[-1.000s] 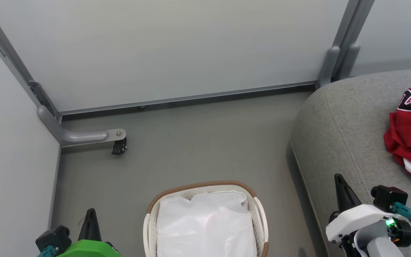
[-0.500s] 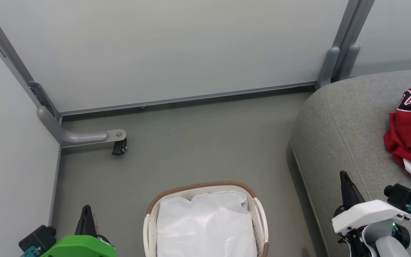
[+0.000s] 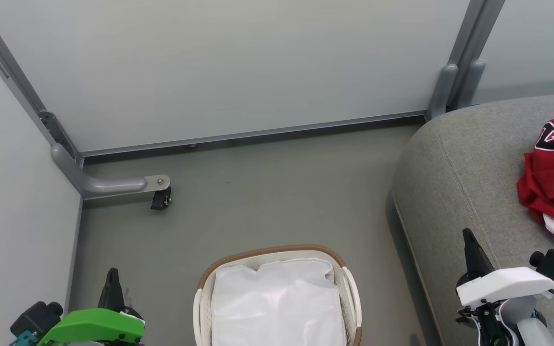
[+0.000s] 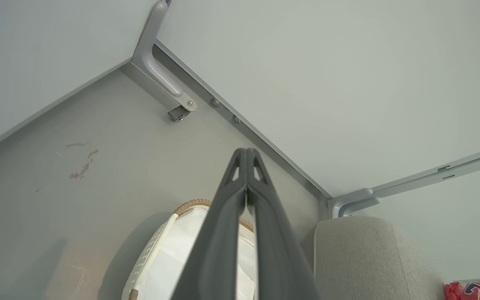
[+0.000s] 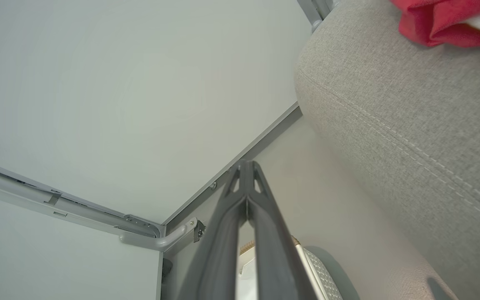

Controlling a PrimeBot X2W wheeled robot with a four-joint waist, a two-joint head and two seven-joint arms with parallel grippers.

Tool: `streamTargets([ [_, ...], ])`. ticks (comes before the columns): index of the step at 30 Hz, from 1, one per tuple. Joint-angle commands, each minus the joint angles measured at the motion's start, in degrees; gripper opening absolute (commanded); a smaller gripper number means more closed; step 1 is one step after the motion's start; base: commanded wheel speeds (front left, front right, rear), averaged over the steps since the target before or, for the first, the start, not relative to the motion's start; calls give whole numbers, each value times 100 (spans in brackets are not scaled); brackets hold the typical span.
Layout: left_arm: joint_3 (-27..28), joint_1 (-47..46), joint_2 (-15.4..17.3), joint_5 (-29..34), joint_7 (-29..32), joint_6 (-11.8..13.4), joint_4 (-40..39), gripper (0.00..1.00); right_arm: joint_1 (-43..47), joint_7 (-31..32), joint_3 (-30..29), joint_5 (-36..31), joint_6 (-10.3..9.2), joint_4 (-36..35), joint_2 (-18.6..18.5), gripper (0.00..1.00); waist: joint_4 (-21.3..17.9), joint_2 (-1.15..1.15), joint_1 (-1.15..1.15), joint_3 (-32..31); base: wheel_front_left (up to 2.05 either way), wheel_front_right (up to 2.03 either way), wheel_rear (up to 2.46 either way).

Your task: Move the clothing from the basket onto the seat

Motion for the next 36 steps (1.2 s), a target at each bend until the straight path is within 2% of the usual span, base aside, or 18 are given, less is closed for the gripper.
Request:
streamTargets([
  [1, 36, -162, 31, -186, 34, -41, -99, 0, -21, 52, -19, 190, -3, -117, -40, 0, 0, 0, 0, -1, 0, 0, 0],
  [36, 273, -283, 47, -2208, 619, -184, -491, 0, 86, 640, -138, 2389, -4, -492, -64, 0, 3, 0, 0, -39, 0, 0, 0],
])
